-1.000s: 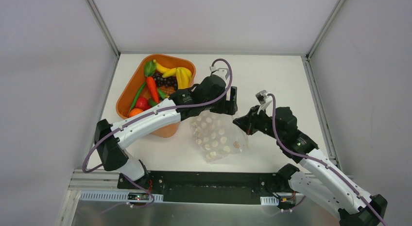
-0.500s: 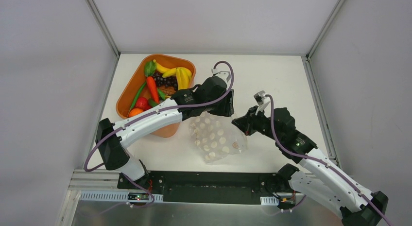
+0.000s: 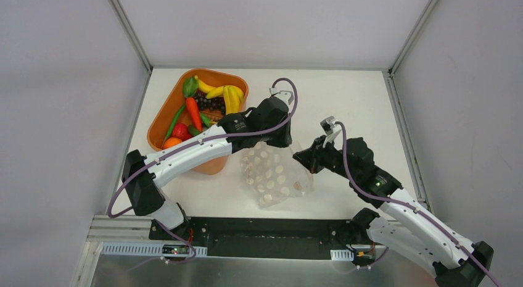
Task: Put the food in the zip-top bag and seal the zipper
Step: Open the zipper of the food storage bag.
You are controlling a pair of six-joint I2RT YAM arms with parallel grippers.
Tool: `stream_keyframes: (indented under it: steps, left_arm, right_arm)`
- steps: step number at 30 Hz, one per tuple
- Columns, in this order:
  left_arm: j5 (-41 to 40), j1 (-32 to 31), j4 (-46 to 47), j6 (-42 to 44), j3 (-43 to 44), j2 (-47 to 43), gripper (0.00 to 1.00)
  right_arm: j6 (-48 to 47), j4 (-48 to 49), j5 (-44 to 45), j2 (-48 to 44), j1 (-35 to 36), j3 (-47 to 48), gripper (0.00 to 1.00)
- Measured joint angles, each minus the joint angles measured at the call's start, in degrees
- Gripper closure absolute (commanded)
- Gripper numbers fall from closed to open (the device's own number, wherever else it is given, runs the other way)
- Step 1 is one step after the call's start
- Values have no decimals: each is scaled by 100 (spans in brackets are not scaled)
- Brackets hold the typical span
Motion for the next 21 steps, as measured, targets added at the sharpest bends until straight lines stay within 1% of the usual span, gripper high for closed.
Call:
stream_keyframes:
  steps: [2, 3, 4, 6, 8, 10, 13, 15, 18, 21]
  left_arm:
    - [7, -2, 0, 11, 0, 0, 100]
    - [20, -2, 0, 13, 0, 0, 100]
    - [28, -2, 0, 20, 0, 0, 100]
    - [35, -2, 4, 33, -2, 0, 100]
    - [35, -2, 39, 76, -39, -2, 100]
    - [35, -2, 142, 164, -170, -28, 100]
    - [35, 0, 304, 262, -463, -127, 100]
    - [37, -2, 369, 337, -671, -243, 100]
    - [39, -2, 463, 437, -872, -437, 100]
    - [50, -2, 584, 490, -911, -568, 100]
  right_arm:
    - [-2, 0, 0, 0, 13, 0, 98]
    - [-4, 0, 0, 0, 17, 0, 94]
    - [-2, 0, 2, -2, 20, 0, 85]
    - [-2, -2, 22, -13, 22, 0, 76]
    - [24, -4, 109, -66, 24, 0, 63]
    - [79, -4, 306, -179, 28, 0, 56]
    - [219, 0, 704, -431, 28, 0, 48]
    - [350, 4, 1014, -595, 28, 0, 45]
    - [562, -9, 1482, -686, 28, 59, 44]
    - [678, -136, 1757, -387, 28, 323, 45]
